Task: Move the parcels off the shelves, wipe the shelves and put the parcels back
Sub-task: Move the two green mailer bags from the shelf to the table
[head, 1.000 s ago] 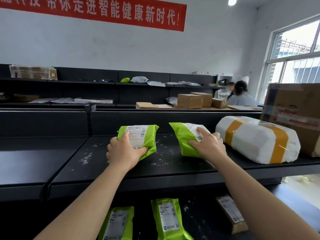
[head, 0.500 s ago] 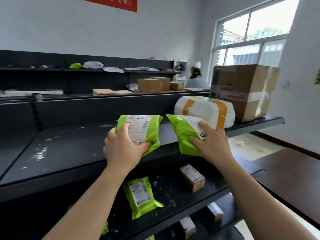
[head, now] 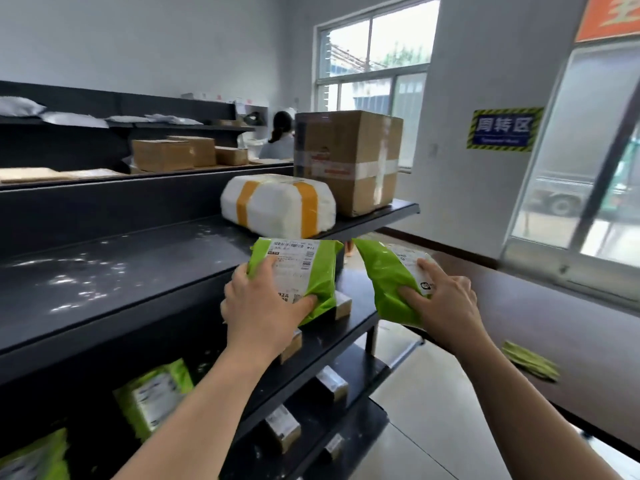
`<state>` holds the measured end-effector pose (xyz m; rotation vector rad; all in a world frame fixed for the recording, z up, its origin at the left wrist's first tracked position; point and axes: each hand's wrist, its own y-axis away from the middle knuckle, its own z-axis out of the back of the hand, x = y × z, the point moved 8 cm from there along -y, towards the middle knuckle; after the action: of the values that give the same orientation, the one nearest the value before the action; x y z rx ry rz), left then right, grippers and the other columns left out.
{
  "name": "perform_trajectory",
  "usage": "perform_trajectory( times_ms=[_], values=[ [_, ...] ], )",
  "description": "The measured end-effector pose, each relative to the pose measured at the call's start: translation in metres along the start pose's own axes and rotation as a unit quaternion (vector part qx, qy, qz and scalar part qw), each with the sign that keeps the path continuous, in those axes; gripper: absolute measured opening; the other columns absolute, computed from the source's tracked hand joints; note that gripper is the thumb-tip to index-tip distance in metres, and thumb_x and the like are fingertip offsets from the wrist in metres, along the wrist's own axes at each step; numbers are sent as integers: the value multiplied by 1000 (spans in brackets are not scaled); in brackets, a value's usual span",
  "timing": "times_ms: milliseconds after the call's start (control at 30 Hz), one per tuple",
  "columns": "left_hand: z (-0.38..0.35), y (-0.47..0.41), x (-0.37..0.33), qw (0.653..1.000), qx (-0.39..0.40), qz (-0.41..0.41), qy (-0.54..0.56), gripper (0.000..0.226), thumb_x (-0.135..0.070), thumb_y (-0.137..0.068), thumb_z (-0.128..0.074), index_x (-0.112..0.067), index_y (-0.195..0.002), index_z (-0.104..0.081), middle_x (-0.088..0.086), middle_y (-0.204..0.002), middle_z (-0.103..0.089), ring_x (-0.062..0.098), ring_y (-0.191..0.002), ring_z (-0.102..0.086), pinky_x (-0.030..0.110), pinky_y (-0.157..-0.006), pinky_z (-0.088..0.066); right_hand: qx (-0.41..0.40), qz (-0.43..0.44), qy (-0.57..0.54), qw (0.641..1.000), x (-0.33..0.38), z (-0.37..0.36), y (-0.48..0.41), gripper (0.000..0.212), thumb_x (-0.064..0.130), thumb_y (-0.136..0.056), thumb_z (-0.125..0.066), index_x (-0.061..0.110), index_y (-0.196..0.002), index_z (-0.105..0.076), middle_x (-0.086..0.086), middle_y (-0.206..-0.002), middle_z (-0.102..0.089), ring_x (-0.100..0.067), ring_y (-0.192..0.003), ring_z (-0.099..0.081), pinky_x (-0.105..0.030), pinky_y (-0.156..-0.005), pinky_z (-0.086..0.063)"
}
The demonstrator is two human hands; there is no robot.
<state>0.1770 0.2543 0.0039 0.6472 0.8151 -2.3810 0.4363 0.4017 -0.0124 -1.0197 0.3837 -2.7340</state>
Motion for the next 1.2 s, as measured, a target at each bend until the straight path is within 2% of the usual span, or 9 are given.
perform_trajectory(
  times_ms=[367, 667, 1200],
  values=[
    [-169, 19, -151, 991, 110, -56, 60, 96, -65, -65, -70, -29, -144, -30, 7, -141, -33, 30, -127, -33, 47, -105, -30, -42, -108, 31, 993, -195, 86, -43, 69, 56, -83, -59, 37, -145, -35, -16, -121, -45, -37, -118, -43, -40, -104, -33],
    [-302, 36, -232, 984, 156, -62, 54, 96, -67, -64, -68, -28, -143, -33, 12, -140, -36, 32, -128, -34, 44, -105, -31, -47, -161, 63, 984, -320, 125, -82, 70, 56, -82, -59, 36, -145, -35, -15, -125, -43, -36, -120, -43, -40, -105, -33],
    [-503, -12, -297, 966, 250, -58, 38, 96, -67, -66, -70, -25, -144, -30, 13, -141, -32, 33, -129, -30, 46, -104, -30, 2, -239, 115, 964, -450, 87, -204, 68, 60, -84, -54, 38, -144, -33, -15, -131, -39, -36, -124, -38, -42, -106, -31]
  ],
)
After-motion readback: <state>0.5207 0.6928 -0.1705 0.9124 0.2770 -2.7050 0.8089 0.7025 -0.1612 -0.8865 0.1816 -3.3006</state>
